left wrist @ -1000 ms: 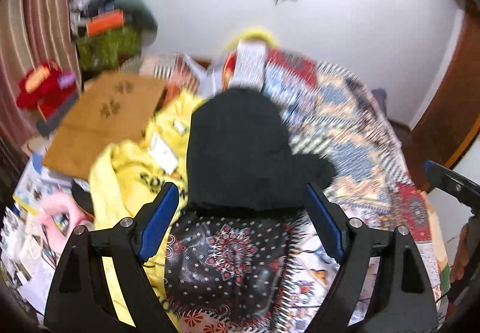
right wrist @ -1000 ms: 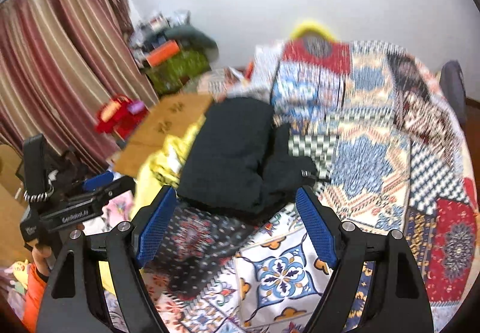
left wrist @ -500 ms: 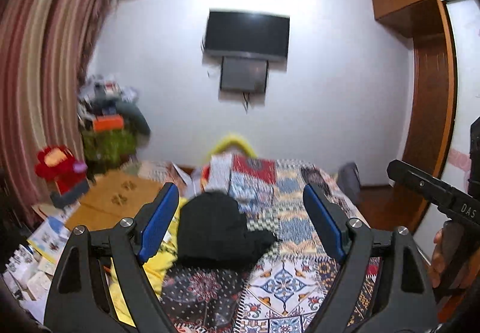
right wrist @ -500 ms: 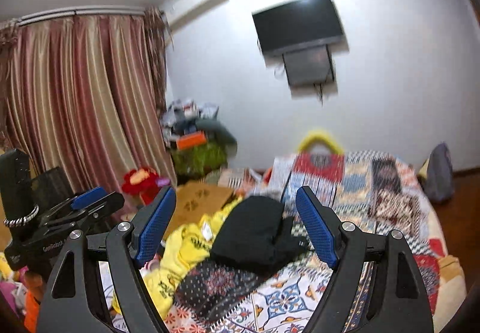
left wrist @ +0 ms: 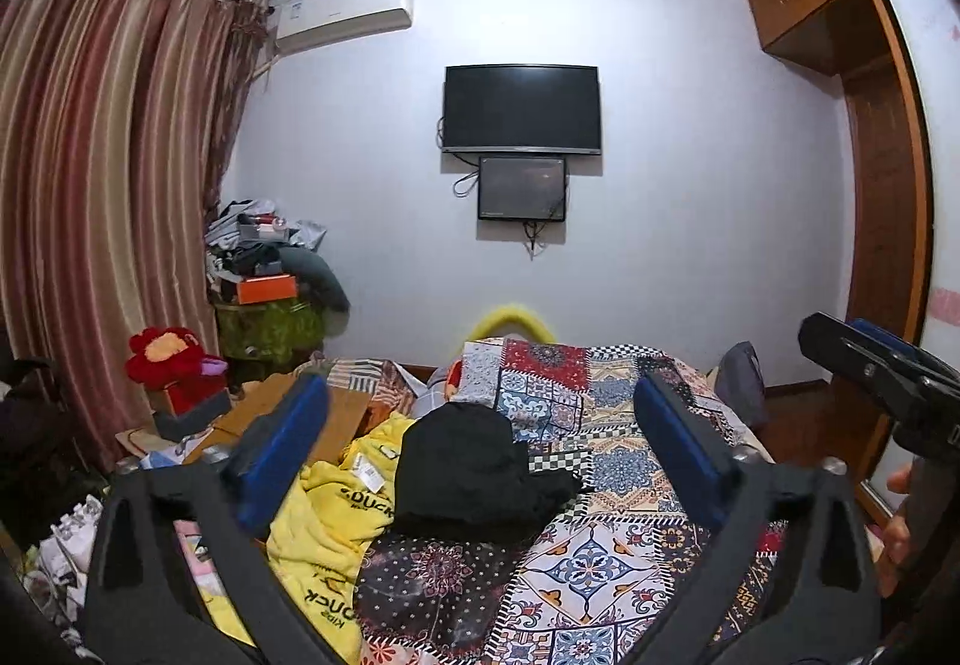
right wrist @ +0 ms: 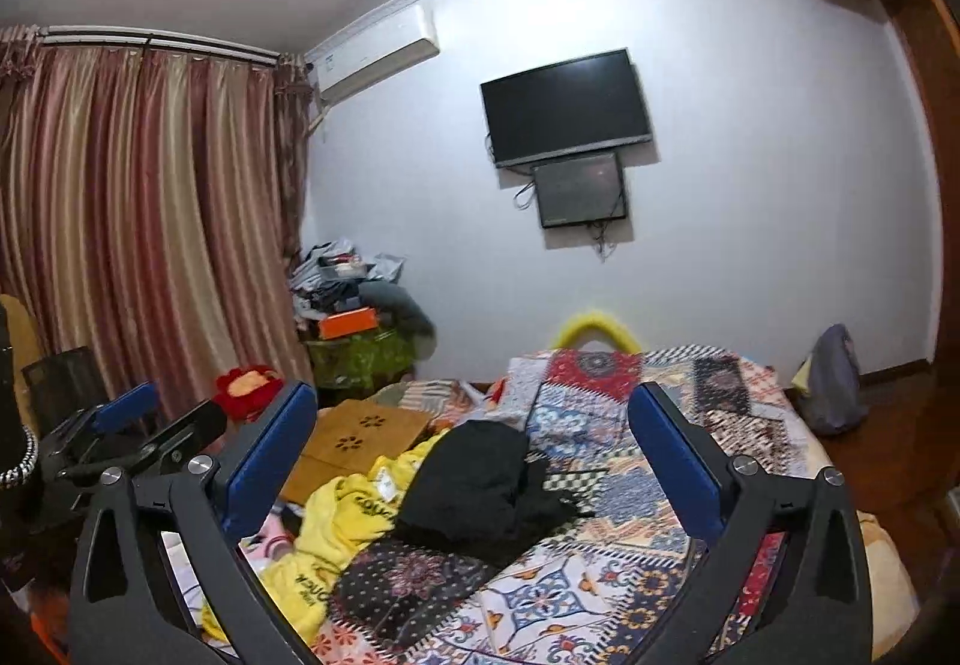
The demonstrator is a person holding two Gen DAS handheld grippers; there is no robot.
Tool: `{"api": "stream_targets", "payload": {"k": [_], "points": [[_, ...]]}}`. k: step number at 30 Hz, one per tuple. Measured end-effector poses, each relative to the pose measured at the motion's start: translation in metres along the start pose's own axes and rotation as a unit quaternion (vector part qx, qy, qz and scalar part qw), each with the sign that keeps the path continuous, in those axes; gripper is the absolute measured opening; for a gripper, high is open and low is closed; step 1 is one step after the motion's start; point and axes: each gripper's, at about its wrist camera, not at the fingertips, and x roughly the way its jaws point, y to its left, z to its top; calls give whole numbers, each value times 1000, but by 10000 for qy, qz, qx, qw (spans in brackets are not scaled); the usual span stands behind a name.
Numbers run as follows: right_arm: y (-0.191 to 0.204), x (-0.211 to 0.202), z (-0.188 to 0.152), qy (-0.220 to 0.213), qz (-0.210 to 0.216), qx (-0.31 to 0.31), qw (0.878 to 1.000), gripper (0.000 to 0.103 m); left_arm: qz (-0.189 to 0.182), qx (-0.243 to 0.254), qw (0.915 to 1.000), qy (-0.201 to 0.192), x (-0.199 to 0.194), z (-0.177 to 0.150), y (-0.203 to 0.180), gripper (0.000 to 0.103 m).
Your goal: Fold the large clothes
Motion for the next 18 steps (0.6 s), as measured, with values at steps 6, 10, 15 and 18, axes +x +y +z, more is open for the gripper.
{"api": "stream_targets", "payload": {"k": [6, 10, 15, 18], "points": [[1, 4, -1, 127, -42, -47, 9999, 103, 68, -22, 10000, 51, 1, -6, 0, 103], [1, 4, -5, 145, -92, -100, 9998, 103, 74, -7, 10000, 51, -1, -7, -1, 103], [3, 2, -9, 207, -73, -114, 9997, 103, 120, 4, 9999, 66, 1, -9, -4, 103], [3, 0, -10, 225, -68, -124, 9996, 103, 141, 35, 9999, 71, 2, -10, -5, 103]]}}
